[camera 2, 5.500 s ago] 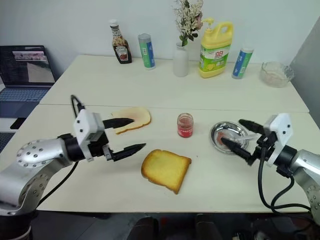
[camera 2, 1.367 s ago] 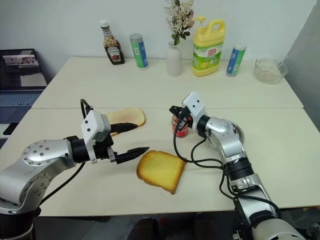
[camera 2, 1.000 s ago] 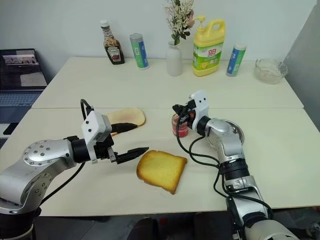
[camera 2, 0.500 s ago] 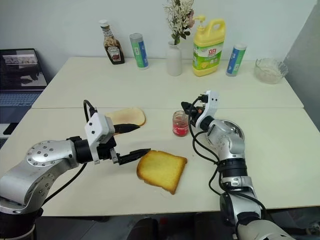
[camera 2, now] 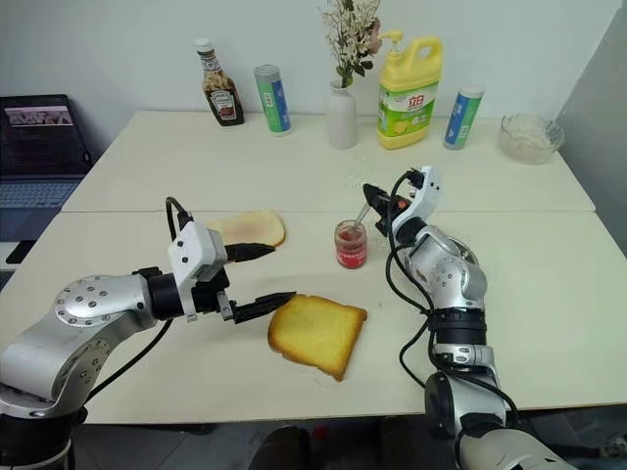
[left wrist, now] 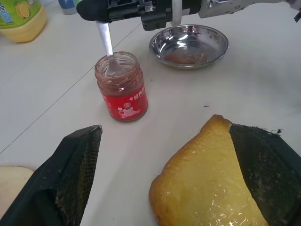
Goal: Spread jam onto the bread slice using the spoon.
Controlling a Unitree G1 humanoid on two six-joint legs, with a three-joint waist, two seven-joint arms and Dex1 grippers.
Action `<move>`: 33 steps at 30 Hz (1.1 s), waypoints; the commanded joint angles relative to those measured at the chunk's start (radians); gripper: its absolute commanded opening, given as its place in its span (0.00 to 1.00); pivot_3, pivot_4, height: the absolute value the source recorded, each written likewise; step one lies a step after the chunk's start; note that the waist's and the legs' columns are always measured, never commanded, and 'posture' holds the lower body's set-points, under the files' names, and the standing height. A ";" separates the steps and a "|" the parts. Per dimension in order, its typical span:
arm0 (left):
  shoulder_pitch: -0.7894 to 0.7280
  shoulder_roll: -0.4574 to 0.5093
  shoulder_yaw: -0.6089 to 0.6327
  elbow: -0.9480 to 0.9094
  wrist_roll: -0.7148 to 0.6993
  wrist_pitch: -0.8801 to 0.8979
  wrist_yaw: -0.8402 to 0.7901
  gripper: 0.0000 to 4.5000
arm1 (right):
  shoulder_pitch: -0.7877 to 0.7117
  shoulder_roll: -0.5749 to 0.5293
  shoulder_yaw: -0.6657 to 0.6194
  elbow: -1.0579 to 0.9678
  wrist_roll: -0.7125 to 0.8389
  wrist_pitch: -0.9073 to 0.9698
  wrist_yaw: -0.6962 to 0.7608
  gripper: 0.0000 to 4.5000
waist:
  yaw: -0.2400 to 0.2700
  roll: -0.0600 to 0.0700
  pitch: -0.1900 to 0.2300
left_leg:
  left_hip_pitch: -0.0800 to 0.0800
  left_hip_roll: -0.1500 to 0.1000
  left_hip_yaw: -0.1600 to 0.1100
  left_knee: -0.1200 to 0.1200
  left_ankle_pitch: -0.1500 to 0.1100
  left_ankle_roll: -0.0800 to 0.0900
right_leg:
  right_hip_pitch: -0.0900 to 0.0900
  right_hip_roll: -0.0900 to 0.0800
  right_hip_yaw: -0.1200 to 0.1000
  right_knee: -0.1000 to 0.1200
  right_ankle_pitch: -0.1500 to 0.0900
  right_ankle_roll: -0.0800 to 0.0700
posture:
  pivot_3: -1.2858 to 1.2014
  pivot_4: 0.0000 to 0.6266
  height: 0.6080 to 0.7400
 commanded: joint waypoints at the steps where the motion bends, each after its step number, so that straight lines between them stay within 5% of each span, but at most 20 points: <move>1: -0.012 -0.001 0.000 -0.009 0.012 -0.028 -0.001 1.00 | -0.036 0.001 -0.034 -0.039 0.051 0.007 -0.030 0.01 | 0.000 0.000 0.000 | 0.000 0.000 0.000 0.000 0.000 0.000 | 0.000 0.000 0.000 0.000 0.000 0.000 | 0.52 0.24 1.00; 33: 0.020 -0.020 0.006 0.029 0.048 -0.100 -0.019 1.00 | -0.027 -0.001 -0.121 -0.130 0.280 0.102 -0.184 0.01 | -0.008 0.000 0.000 | 0.000 0.000 0.000 -0.002 0.000 0.000 | 0.000 0.000 0.000 -0.001 0.000 0.000 | 0.52 0.24 1.00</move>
